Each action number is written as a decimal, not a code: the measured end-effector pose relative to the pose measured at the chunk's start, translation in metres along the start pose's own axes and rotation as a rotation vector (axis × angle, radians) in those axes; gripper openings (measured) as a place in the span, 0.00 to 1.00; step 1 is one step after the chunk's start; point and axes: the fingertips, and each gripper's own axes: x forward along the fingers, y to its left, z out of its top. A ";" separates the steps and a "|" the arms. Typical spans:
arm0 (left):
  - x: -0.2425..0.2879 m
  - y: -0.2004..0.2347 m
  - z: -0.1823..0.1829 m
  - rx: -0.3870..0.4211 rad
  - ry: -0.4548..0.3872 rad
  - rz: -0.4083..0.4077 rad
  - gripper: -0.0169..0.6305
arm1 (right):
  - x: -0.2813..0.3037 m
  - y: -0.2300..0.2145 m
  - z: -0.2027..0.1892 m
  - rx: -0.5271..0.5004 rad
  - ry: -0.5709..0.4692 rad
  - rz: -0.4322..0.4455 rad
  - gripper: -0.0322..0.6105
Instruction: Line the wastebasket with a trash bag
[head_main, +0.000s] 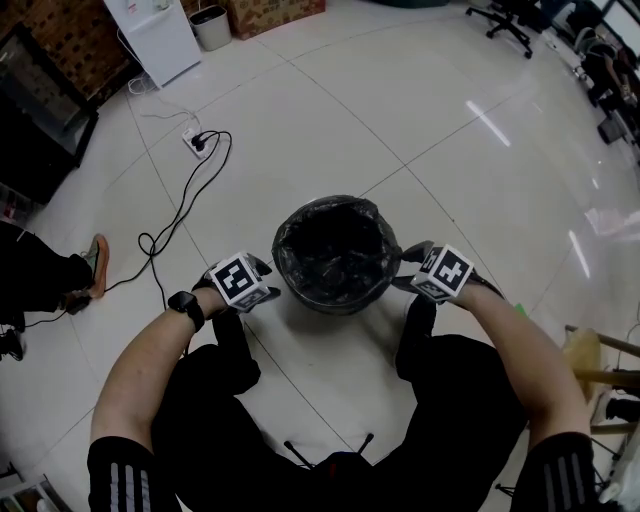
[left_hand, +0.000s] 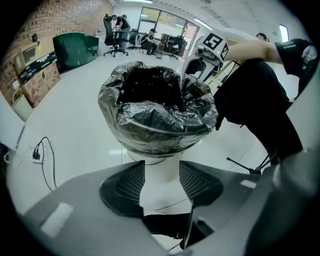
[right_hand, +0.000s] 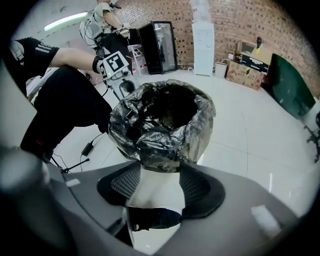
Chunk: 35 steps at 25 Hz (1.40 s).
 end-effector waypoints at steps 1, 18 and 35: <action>-0.003 0.000 -0.002 -0.004 -0.001 0.004 0.35 | -0.005 -0.003 0.002 0.009 -0.009 -0.012 0.44; -0.115 -0.047 0.089 -0.015 -0.273 0.203 0.35 | -0.089 0.016 0.058 0.110 -0.220 -0.104 0.45; -0.171 -0.075 0.153 -0.071 -0.546 0.271 0.32 | -0.149 0.064 0.174 0.170 -0.688 -0.204 0.06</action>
